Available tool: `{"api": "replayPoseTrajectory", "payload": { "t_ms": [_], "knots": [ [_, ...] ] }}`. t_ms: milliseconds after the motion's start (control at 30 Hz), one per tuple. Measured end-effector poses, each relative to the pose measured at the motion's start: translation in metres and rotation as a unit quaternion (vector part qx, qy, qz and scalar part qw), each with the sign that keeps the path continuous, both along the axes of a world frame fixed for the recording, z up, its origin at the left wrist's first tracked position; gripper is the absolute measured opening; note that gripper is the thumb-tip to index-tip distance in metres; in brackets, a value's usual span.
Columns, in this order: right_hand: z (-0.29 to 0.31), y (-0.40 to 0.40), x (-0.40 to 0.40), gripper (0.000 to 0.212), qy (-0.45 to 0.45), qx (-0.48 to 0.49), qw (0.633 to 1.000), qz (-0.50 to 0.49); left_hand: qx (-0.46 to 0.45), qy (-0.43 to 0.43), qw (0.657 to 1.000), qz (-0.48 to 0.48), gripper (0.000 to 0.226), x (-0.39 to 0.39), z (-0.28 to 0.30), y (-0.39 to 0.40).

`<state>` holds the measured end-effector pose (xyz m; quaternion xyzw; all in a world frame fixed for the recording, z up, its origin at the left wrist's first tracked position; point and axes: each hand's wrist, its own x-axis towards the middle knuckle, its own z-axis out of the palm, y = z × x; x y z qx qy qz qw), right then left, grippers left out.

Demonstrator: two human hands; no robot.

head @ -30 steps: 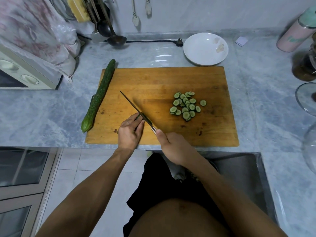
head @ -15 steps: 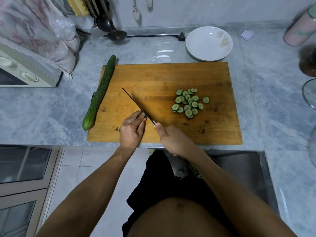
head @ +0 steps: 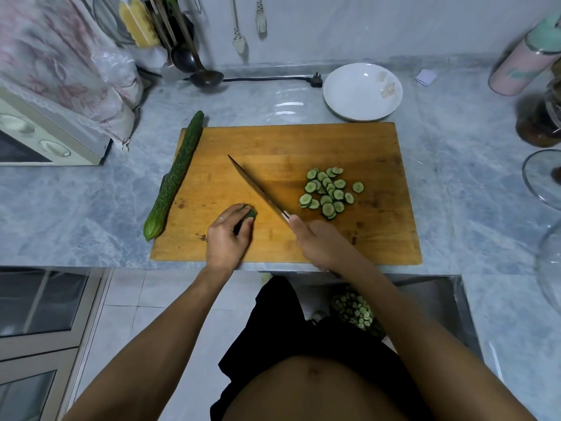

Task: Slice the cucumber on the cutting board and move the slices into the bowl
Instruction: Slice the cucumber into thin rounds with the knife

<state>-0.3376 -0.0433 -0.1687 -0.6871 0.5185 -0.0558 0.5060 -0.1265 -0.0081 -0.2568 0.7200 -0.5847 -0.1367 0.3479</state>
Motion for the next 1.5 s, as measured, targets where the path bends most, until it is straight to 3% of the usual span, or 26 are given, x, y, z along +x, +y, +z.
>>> {"api": "replayPoseTrajectory", "payload": {
  "t_ms": [100, 200, 267, 333, 400, 500, 733, 800, 1000, 1100, 1200, 1300, 1400, 1500],
  "knots": [
    [0.004, -0.011, -0.022, 0.061, 0.025, -0.064, 0.997, 0.026, -0.02, 0.006, 1.0, -0.003, 0.023, -0.001, 0.01, -0.001],
    [0.004, -0.019, -0.045, 0.068, 0.064, -0.139, 0.987, 0.057, -0.107, 0.024, 0.994, 0.004, 0.021, -0.013, 0.032, -0.002],
    [0.001, -0.022, -0.06, 0.072, 0.091, -0.19, 0.975, 0.07, -0.161, 0.019, 0.986, -0.041, 0.019, -0.027, 0.05, -0.008],
    [0.004, -0.023, -0.07, 0.059, 0.14, -0.223, 0.961, 0.088, -0.176, -0.004, 0.976, -0.128, 0.019, -0.039, 0.066, -0.016],
    [0.011, -0.024, -0.076, 0.052, 0.19, -0.243, 0.945, 0.107, -0.141, -0.039, 0.961, -0.233, 0.022, -0.05, 0.078, -0.026],
    [0.017, -0.023, -0.084, 0.055, 0.252, -0.261, 0.923, 0.127, -0.012, -0.081, 0.936, -0.344, 0.032, -0.065, 0.088, -0.043],
    [0.013, -0.007, -0.095, 0.055, 0.274, -0.284, 0.909, 0.136, 0.246, -0.13, 0.887, -0.37, 0.042, -0.09, 0.086, -0.084],
    [0.01, -0.004, -0.096, 0.056, 0.279, -0.29, 0.906, 0.134, 0.258, -0.136, 0.887, -0.358, 0.046, -0.095, 0.084, -0.086],
    [0.008, 0.001, -0.103, 0.052, 0.247, -0.281, 0.922, 0.102, 0.058, -0.06, 0.951, -0.299, 0.039, -0.09, 0.086, -0.06],
    [0.004, 0.004, -0.106, 0.058, 0.191, -0.234, 0.952, 0.059, -0.033, 0.03, 0.982, -0.184, 0.036, -0.078, 0.087, -0.038],
    [-0.004, 0.007, -0.102, 0.073, 0.123, -0.178, 0.976, 0.033, -0.083, 0.092, 0.992, -0.039, 0.034, -0.056, 0.085, -0.013],
    [-0.011, 0.014, -0.091, 0.075, 0.068, -0.135, 0.988, 0.005, -0.063, 0.064, 0.996, 0.013, 0.031, -0.024, 0.068, 0.003],
    [-0.015, 0.022, -0.075, 0.054, -0.004, -0.133, 0.991, -0.024, 0.048, -0.016, 0.999, -0.003, 0.024, 0.003, 0.041, 0.005],
    [-0.016, 0.024, -0.057, 0.052, -0.073, -0.109, 0.99, -0.058, 0.153, -0.035, 0.988, -0.011, 0.049, 0.012, 0.02, -0.002]
  ]
}}
